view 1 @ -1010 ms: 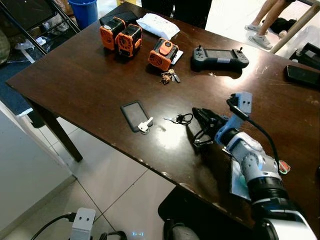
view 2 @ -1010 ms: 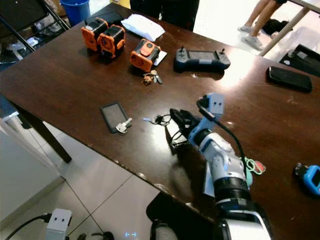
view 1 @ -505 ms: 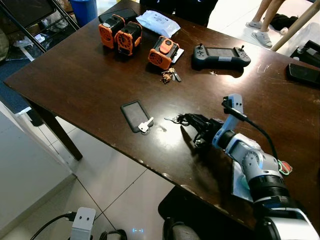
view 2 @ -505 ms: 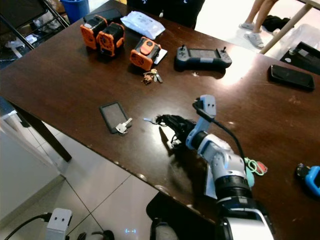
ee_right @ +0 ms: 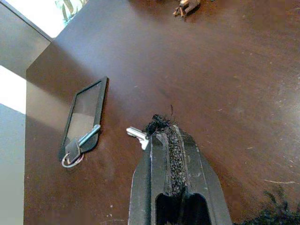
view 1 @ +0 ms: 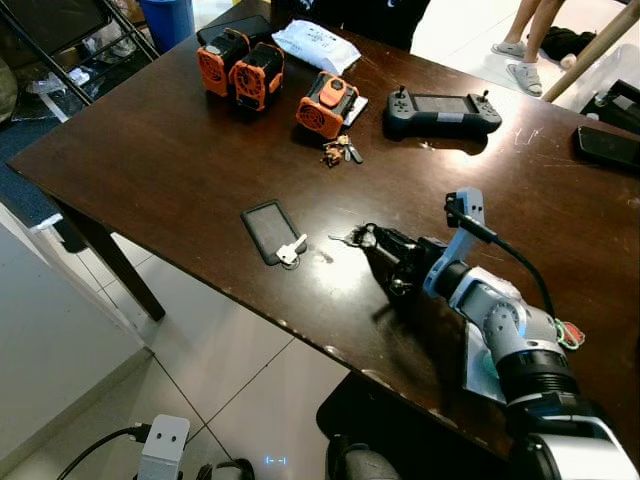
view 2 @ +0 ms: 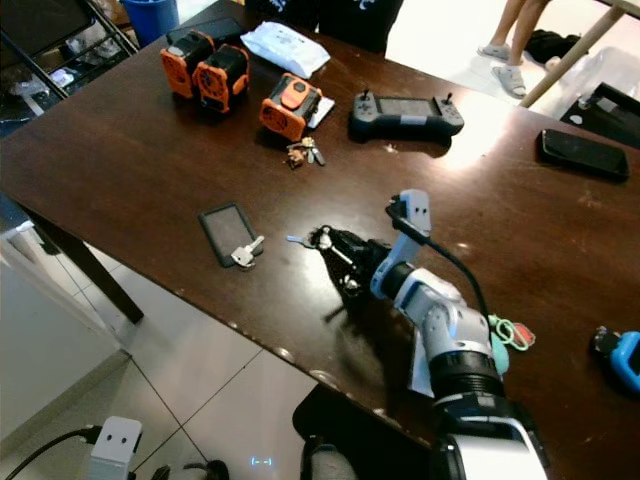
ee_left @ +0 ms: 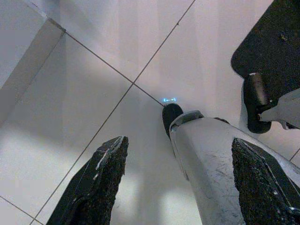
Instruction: Hang keys on a hook
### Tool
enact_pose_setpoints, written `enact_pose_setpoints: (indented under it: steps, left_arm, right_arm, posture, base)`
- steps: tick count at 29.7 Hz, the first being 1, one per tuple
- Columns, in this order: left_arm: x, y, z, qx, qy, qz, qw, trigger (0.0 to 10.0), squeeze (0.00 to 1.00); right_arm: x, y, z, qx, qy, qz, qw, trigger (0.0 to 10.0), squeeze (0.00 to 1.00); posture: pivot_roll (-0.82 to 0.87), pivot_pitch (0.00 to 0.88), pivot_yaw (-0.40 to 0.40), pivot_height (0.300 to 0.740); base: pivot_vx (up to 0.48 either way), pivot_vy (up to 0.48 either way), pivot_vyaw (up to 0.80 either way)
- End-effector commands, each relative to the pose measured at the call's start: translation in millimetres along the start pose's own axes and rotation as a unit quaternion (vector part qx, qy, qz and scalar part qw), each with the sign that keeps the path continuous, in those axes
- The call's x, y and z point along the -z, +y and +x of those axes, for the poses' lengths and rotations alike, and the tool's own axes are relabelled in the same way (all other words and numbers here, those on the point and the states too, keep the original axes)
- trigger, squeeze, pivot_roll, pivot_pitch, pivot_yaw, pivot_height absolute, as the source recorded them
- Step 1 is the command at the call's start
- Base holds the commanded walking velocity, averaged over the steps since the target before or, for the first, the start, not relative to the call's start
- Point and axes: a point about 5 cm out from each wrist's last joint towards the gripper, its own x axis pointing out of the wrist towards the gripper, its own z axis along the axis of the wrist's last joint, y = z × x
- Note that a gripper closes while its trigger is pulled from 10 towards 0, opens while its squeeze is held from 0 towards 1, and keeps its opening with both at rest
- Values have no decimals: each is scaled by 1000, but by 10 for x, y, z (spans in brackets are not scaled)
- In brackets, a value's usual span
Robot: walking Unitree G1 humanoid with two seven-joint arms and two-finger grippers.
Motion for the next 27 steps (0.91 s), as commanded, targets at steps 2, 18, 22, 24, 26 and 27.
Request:
enact_pose_setpoints:
  steps: [2, 18, 22, 24, 26, 27]
  left_arm:
    - [557, -155, -190, 24, 111, -6, 993, 10000, 0]
    - [432, -154, -116, 2, 95, -33, 995, 10000, 0]
    - [422, -144, -108, -8, 96, -45, 994, 10000, 0]
    - [422, -140, -107, -13, 98, -50, 994, 10000, 0]
    - [421, -136, -105, -15, 99, -53, 994, 10000, 0]
    - [424, -131, -106, -19, 101, -56, 993, 10000, 0]
  right_arm:
    - [-18, 38, -20, -16, -6, -7, 1000, 0, 0]
    - [-374, 1087, 56, -295, -89, -138, 941, 0, 0]
    - [-383, 1244, 106, -307, -100, -157, 934, 3294, 0]
    - [-374, 1311, 119, -315, -103, -162, 929, 3294, 0]
    - [-367, 1352, 128, -321, -105, -164, 927, 3294, 0]
    - [-358, 1380, 135, -328, -108, -157, 925, 1255, 0]
  posture:
    - [-57, 210, 8, 740]
    - [-63, 167, -8, 740]
    - [-55, 154, -12, 740]
    - [-55, 154, -12, 740]
    - [-51, 151, -12, 740]
    - [-50, 150, -12, 740]
  base:
    - [0, 0, 0]
    - [0, 0, 0]
    - [0, 0, 0]
    - [0, 0, 0]
    - [0, 0, 0]
    - [0, 0, 775]
